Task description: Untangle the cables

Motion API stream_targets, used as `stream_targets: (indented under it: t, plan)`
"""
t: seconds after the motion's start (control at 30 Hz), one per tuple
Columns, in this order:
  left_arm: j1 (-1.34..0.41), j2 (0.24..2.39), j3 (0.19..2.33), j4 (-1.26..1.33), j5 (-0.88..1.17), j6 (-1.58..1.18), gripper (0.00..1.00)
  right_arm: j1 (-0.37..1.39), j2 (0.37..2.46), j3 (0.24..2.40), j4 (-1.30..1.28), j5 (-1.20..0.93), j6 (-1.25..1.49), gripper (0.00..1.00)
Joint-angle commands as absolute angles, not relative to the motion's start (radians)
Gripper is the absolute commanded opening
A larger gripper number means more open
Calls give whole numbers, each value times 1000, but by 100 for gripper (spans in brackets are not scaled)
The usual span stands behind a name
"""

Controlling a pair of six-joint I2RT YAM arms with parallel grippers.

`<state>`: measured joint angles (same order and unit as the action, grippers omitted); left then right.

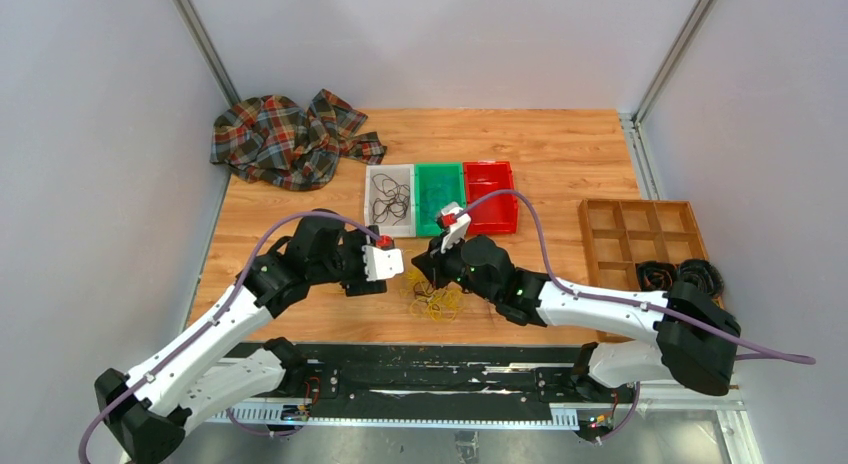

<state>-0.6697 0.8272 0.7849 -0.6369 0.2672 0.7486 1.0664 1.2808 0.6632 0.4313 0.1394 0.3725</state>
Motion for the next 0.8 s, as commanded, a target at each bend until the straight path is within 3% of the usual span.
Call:
stream_targets:
  t: [0.0,0.17,0.3,0.37,0.47,0.63,0.7,0.77]
  plan:
    - [-666,877,822,-480,293,792,73,1058,1283,715,463,58,410,1]
    - [-679,893,830,-453,297,880,69,1060,1289,732,461,33,418,1]
    - [-710,900,840,-499,332,916,60,1060,1299,753,454,21,420,1]
    - [-722,903,843,-487,316,906,49,1060,1304,756,451,14,420,1]
    - [-724,906,842,-452,275,885,24,1060,1304,751,462,8,433,1]
    - [-724,934,875,-444,225,825,2,1060,1294,740,478,15,452,1]
    - [-724,941,918,-436,215,768,1,1060,1292,735,488,36,472,6]
    - [-724,948,974,-451,232,679,1,1060,1297,726,515,55,490,21]
